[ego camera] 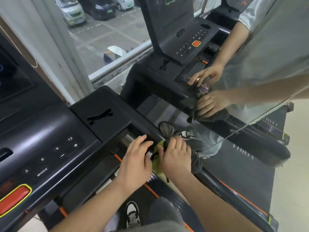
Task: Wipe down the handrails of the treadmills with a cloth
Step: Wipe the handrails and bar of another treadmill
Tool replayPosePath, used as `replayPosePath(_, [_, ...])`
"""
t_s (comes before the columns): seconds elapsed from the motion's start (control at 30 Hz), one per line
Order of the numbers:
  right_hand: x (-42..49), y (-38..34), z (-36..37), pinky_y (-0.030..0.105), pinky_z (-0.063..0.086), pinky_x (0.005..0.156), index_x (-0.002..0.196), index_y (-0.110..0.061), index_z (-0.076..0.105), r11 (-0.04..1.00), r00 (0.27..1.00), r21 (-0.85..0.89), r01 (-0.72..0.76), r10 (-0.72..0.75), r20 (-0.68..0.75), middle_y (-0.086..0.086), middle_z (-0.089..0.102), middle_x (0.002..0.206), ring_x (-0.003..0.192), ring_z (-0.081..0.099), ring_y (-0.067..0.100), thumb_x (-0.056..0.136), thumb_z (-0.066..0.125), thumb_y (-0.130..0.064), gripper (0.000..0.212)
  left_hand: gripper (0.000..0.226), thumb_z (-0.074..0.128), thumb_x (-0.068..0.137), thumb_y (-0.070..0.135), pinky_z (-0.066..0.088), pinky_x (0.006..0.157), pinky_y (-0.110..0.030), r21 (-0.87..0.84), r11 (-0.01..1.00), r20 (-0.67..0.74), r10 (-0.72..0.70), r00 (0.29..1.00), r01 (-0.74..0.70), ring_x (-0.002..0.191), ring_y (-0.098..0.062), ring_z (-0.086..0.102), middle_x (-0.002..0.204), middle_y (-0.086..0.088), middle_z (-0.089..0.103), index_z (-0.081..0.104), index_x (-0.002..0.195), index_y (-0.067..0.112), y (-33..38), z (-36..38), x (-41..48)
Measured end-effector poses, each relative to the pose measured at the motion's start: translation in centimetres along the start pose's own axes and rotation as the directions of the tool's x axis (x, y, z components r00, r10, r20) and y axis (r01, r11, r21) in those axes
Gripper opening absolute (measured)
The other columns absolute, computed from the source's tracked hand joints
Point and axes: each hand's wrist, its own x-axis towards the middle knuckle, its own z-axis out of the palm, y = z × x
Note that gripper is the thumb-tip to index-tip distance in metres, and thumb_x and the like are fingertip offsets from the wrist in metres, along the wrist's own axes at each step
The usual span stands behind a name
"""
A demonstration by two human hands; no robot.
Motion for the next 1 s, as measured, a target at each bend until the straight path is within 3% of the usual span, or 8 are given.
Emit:
replayPosePath(0.17, [4.8,-3.9,-0.6,0.049,0.037,0.107,0.141,-0.006,0.038,0.987,0.981,0.047,0.152,-0.156,0.113,0.015,0.038,0.146,0.131,0.041,0.036,0.104,0.028,-0.056,0.063,0.046,0.059,0.084,0.005,0.046,0.107,-0.032,0.161,0.986,-0.034,0.041,0.999,-0.035,0.121,-0.021,0.054,0.130,0.001,0.062,0.067,0.129,0.013,0.0,-1.3,-1.2])
replayPosePath(0.37, [1.2,2.0,-1.0,0.044,0.040,0.109,0.142,-0.006,0.041,0.965,0.970,0.162,0.207,-0.224,0.095,0.014,0.043,0.144,0.130,0.044,0.034,0.104,0.031,-0.055,0.063,0.040,0.058,0.085,0.004,0.053,0.090,-0.033,0.058,0.994,-0.126,-0.090,0.988,0.098,0.106,-0.015,0.060,0.116,0.010,0.060,0.069,0.119,0.021,1.8,1.9,-2.4])
replayPosePath(0.47, [-4.3,8.9,-0.8,0.046,0.052,0.097,0.131,0.000,0.052,0.974,0.975,0.048,0.221,-0.222,0.012,0.020,0.059,0.126,0.113,0.059,0.038,0.100,0.037,-0.054,0.065,0.032,0.051,0.083,0.013,0.055,0.086,-0.038,-0.123,0.969,-0.107,-0.229,0.968,0.215,0.093,-0.012,0.063,0.107,0.009,0.060,0.068,0.108,0.023,3.4,5.9,-3.8])
replayPosePath(0.6, [-10.7,16.9,-0.7,0.045,0.057,0.090,0.127,0.001,0.057,0.980,0.983,-0.074,0.185,-0.185,-0.004,0.019,0.062,0.117,0.103,0.063,0.037,0.093,0.043,-0.054,0.066,0.034,0.053,0.082,0.005,0.054,0.086,-0.042,-0.305,0.887,-0.065,-0.382,0.922,0.346,0.084,-0.012,0.060,0.101,0.009,0.060,0.061,0.100,0.032,5.8,11.3,-5.9])
replayPosePath(0.7, [-11.2,18.1,-0.3,0.048,0.059,0.080,0.122,0.004,0.059,0.968,0.978,-0.140,0.210,-0.209,0.022,0.021,0.062,0.111,0.095,0.064,0.039,0.092,0.042,-0.053,0.067,0.052,0.058,0.085,-0.008,0.053,0.087,-0.030,-0.335,0.859,-0.024,-0.420,0.907,0.388,0.088,-0.006,0.063,0.108,0.011,0.062,0.058,0.104,0.041,7.3,13.4,-8.1])
replayPosePath(0.8, [-8.6,15.4,-0.7,0.048,0.056,0.070,0.111,0.001,0.060,0.980,0.978,-0.088,0.178,-0.166,0.130,0.018,0.061,0.100,0.084,0.064,0.039,0.091,0.036,-0.056,0.065,0.058,0.059,0.086,-0.009,0.049,0.084,-0.016,-0.333,0.862,-0.049,-0.420,0.906,0.382,0.093,-0.001,0.064,0.110,0.013,0.063,0.056,0.105,0.046,8.4,13.6,-10.5])
replayPosePath(0.87, [-6.2,12.8,-1.1,0.049,0.054,0.074,0.114,0.000,0.058,0.979,0.968,-0.016,0.201,-0.196,0.158,0.018,0.060,0.106,0.092,0.064,0.041,0.093,0.031,-0.060,0.069,0.057,0.060,0.085,-0.007,0.049,0.087,-0.018,-0.306,0.869,-0.096,-0.435,0.895,0.389,0.095,0.001,0.064,0.109,0.014,0.064,0.057,0.105,0.046,8.5,13.3,-11.5])
replayPosePath(1.0, [-3.0,9.9,-1.7,0.049,0.043,0.101,0.136,-0.005,0.041,0.977,0.956,0.102,0.186,-0.204,0.213,0.015,0.047,0.136,0.127,0.049,0.038,0.102,0.033,-0.061,0.066,0.050,0.056,0.083,-0.002,0.051,0.090,-0.025,-0.285,0.878,-0.149,-0.436,0.887,0.384,0.094,-0.007,0.066,0.108,0.005,0.068,0.058,0.110,0.040,9.3,12.9,-12.2])
